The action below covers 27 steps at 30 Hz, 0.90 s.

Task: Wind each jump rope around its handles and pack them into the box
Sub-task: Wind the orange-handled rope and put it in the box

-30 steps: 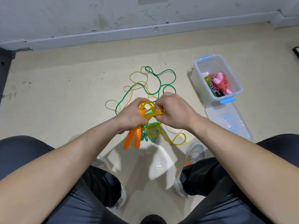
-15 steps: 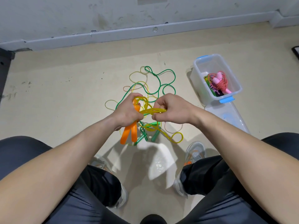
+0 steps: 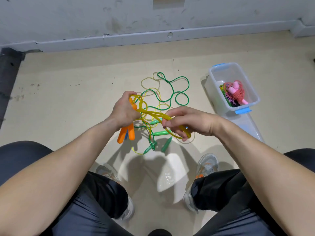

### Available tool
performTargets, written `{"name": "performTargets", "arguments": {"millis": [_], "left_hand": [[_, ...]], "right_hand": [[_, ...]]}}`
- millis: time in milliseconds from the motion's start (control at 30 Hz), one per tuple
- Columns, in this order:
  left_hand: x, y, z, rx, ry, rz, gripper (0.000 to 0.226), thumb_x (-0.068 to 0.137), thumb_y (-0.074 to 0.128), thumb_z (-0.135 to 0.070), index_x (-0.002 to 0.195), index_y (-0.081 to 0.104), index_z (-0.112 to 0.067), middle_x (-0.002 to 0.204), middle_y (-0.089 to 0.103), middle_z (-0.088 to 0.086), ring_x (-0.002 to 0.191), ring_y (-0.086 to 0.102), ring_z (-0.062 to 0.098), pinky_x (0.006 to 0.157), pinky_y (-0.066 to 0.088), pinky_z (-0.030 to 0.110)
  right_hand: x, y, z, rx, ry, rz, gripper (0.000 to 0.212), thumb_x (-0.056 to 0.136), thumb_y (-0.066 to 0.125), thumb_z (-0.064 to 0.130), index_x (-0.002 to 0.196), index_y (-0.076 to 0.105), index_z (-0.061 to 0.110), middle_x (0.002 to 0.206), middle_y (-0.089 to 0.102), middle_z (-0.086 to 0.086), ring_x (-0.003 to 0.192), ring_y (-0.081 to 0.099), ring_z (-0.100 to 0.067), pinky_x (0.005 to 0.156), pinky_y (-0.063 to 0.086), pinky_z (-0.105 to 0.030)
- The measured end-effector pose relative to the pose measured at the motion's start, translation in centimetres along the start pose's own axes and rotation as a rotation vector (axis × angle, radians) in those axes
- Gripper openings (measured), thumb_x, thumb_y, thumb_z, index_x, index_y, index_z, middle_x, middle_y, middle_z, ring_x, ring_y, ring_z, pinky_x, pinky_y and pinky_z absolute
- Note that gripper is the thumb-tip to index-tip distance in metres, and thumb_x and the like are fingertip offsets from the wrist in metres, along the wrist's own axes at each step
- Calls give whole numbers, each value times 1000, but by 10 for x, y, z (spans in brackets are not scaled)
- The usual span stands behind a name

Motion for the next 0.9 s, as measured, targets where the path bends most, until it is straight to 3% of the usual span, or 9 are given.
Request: {"name": "performTargets", "arguments": {"millis": [167, 267, 333, 433, 533, 667, 767, 833, 900], "left_hand": [[6, -11, 6, -62, -27, -52, 76, 70, 76, -3, 131, 46, -37, 108, 63, 8, 94, 63, 29, 82, 58, 48], [10, -14, 6, -105, -35, -58, 74, 72, 75, -1, 128, 46, -39, 103, 61, 6, 83, 60, 24, 76, 60, 46], [12, -14, 9, -121, -52, -52, 73, 72, 75, 0, 128, 46, -38, 98, 59, 4, 78, 60, 23, 74, 59, 44], [13, -18, 10, -63, -24, -81, 76, 70, 77, -3, 132, 46, -35, 102, 60, 7, 87, 59, 26, 77, 56, 41], [14, -16, 5, 50, 52, -93, 78, 70, 76, -3, 137, 45, -28, 113, 56, 12, 98, 52, 26, 79, 43, 32], [16, -24, 11, -46, -28, -105, 78, 66, 75, -8, 133, 45, -35, 110, 60, 10, 99, 60, 31, 86, 55, 44], [16, -26, 20, -169, -103, -71, 72, 72, 73, 0, 129, 46, -33, 99, 56, 5, 79, 60, 26, 80, 59, 52], [17, -24, 23, -202, -110, -54, 71, 70, 73, 1, 125, 47, -35, 99, 54, 5, 76, 60, 27, 77, 60, 56], [19, -24, 28, -203, -126, -59, 71, 69, 73, 2, 124, 46, -36, 99, 54, 7, 76, 62, 29, 76, 60, 57]], "right_hand": [[-6, 10, 6, 27, -36, 88, 46, 83, 66, 37, 122, 66, 13, 60, 52, -7, 54, 49, -20, 66, 36, -36], [-8, 8, 9, 60, -39, 66, 49, 81, 64, 44, 127, 67, 27, 80, 69, -10, 66, 59, -20, 70, 47, -31], [-8, 12, 7, 37, -7, 87, 59, 76, 63, 53, 132, 63, 36, 87, 70, -7, 63, 55, -17, 61, 44, -28], [-7, 24, 5, 216, 62, 170, 75, 70, 73, 49, 138, 55, 21, 82, 61, -6, 46, 42, -13, 40, 30, -19], [-14, 30, 14, 450, 17, 311, 74, 65, 87, 42, 118, 58, 0, 70, 56, -10, 42, 49, -15, 41, 42, -20], [-10, 11, 24, 335, -217, 111, 57, 76, 76, 40, 115, 66, 0, 62, 46, -10, 60, 49, -22, 67, 51, -31], [-10, 13, 21, 203, -186, 40, 43, 83, 67, 29, 126, 69, 25, 83, 57, -12, 78, 52, -26, 72, 49, -29], [-10, 13, 18, 101, -145, 41, 48, 86, 64, 20, 130, 64, 39, 95, 56, -7, 78, 50, -22, 66, 49, -28], [-12, 10, 14, 98, -86, 39, 48, 90, 62, 14, 134, 59, 34, 88, 57, -7, 59, 47, -18, 51, 43, -24]]}}
Point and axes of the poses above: each hand's wrist, its own x-axis towards the middle knuckle, its own y-axis out of the palm, z = x × y, the point moved 9 cm from there along x, towards the middle knuckle
